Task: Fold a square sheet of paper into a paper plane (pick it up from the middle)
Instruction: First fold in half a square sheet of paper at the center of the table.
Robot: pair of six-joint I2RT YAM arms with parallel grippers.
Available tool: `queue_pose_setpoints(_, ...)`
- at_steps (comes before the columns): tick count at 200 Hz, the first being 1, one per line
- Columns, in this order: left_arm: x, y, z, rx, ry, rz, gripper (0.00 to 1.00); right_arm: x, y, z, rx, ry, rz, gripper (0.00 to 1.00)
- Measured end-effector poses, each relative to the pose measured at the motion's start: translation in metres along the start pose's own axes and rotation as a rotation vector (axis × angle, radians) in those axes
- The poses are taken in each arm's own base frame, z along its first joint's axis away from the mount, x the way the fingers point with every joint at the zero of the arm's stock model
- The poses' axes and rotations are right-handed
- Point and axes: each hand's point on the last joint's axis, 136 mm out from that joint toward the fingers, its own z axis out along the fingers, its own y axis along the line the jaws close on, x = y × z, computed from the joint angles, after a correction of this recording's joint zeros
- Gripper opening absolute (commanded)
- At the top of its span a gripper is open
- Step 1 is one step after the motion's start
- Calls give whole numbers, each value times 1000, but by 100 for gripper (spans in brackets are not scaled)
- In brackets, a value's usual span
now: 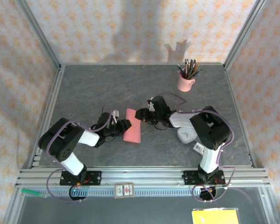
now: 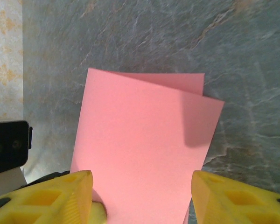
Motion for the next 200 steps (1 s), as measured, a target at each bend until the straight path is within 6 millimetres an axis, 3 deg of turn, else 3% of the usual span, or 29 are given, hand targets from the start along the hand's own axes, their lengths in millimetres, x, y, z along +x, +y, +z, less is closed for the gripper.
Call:
queue_pose_setpoints(130, 2, -5, -1, -56, 0, 87, 50, -5, 3, 22, -6, 15, -20, 47)
queue_pose_setpoints(200, 1, 1, 2, -155, 13, 153, 41, -8, 7, 28, -19, 25, -25, 46)
